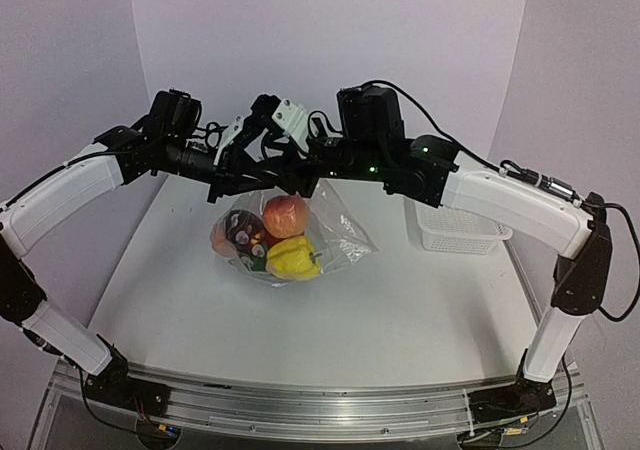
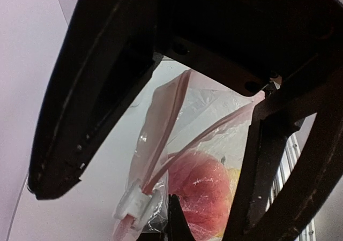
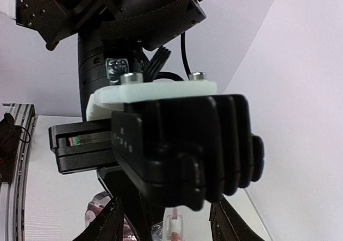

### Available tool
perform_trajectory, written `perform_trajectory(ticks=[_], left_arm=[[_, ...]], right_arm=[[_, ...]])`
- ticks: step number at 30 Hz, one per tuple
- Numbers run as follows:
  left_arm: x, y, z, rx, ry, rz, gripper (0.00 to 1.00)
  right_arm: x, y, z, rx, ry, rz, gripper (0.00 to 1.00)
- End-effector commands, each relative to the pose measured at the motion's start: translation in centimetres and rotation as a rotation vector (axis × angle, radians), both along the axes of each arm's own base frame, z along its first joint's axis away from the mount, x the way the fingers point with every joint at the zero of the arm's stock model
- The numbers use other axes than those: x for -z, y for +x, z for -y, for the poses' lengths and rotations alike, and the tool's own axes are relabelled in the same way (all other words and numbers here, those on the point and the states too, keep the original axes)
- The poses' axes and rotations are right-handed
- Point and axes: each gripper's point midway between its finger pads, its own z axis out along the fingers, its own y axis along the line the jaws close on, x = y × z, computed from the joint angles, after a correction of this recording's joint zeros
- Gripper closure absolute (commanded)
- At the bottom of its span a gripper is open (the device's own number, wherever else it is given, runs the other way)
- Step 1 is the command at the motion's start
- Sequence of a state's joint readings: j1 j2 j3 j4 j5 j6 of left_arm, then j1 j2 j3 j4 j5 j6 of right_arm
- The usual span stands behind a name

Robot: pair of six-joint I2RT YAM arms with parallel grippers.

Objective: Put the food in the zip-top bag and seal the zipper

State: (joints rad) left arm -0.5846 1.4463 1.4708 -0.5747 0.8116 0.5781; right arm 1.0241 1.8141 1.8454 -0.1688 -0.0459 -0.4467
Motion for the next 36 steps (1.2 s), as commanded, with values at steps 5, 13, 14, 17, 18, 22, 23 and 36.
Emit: perform_trajectory(ticks=[5, 13, 14, 17, 18, 22, 23, 36], left_arm=[[-3.7, -1.1, -0.2, 0.028, -0.08, 0.121, 1.0], [-3.6, -1.1, -0.2, 0.03, -0.077, 0.124, 1.0], [-3.6, -1.1, -0.2, 0.029, -0.077, 0.123, 1.0], [-3.6, -1.0, -0.2, 0.02, -0.075, 0.122, 1.0], [-3.6, -0.9, -0.2, 0.014, -0.073, 0.117, 1.0], [-3.2, -0.4, -0.4, -0.016, -0.056, 0.109, 1.0], [-3.2, -0.4, -0.5, -0.014, -0.056, 0.11, 1.0], [-5.1, -1.3, -1.8, 0.053, -0.123, 0.091, 1.0]], right_arm=[[-0.8, 1.0, 0.2, 0.066, 0.024, -0.007, 0.54], [-0.3, 0.8, 0.0, 0.05, 0.0, -0.029, 0.79], [-0.3, 0.5, -0.1, 0.035, 0.001, -0.032, 0.83], [-0.1, 0.3, 0.0, 0.027, -0.004, -0.033, 0.94], [-0.2, 0.2, 0.2, 0.025, -0.005, -0.033, 0.97], [-0.3, -0.2, 1.4, 0.029, -0.008, -0.032, 1.0], [-0.4, -0.2, 1.8, 0.031, -0.008, -0.036, 1.0], [0.1, -0.7, 5.7, -0.001, 0.002, -0.107, 1.0]])
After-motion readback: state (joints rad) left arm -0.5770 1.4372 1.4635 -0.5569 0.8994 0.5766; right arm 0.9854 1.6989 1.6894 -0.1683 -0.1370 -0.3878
